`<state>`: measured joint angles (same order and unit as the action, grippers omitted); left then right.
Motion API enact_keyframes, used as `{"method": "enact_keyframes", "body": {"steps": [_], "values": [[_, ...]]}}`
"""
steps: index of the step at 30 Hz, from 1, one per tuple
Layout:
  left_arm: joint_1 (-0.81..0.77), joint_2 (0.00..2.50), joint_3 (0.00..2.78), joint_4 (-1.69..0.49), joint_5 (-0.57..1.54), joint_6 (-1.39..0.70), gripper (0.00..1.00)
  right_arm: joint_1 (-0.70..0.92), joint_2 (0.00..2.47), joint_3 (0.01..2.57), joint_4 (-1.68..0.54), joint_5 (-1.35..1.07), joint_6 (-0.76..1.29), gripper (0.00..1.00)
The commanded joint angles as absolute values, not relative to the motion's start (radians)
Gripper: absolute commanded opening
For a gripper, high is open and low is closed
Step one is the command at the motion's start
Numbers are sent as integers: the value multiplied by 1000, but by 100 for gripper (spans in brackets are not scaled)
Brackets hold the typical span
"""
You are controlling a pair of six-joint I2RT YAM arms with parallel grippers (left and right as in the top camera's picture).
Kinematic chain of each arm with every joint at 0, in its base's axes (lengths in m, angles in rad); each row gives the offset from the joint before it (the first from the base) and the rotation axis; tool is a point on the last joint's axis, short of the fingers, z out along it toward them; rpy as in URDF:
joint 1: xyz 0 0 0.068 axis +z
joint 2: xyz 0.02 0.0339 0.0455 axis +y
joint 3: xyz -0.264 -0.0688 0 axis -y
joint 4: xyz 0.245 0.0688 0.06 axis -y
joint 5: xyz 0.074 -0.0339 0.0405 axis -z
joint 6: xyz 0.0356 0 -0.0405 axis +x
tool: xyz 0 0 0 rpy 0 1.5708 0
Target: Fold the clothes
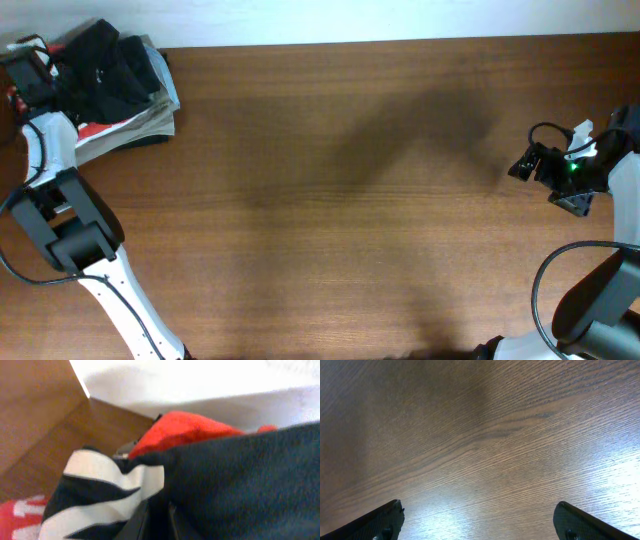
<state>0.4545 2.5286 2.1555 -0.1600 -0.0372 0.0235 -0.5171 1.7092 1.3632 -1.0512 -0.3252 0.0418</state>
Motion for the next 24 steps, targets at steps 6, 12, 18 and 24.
{"method": "enact_keyframes", "body": {"steps": [6,12,18,24], "values": [[448,2416,2445,-484,-39,-58,52,-517,1701,1378,-1052,-316,42,99],[447,2160,2460,-728,406,-90,99,-517,1701,1378,-1051,-316,42,99],[447,1971,2460,-966,689,-90,99,-517,1701,1378,-1051,-316,42,99],[447,1873,2460,-1199,719,-90,99,-517,1701,1378,-923,-368,85,99]]}}
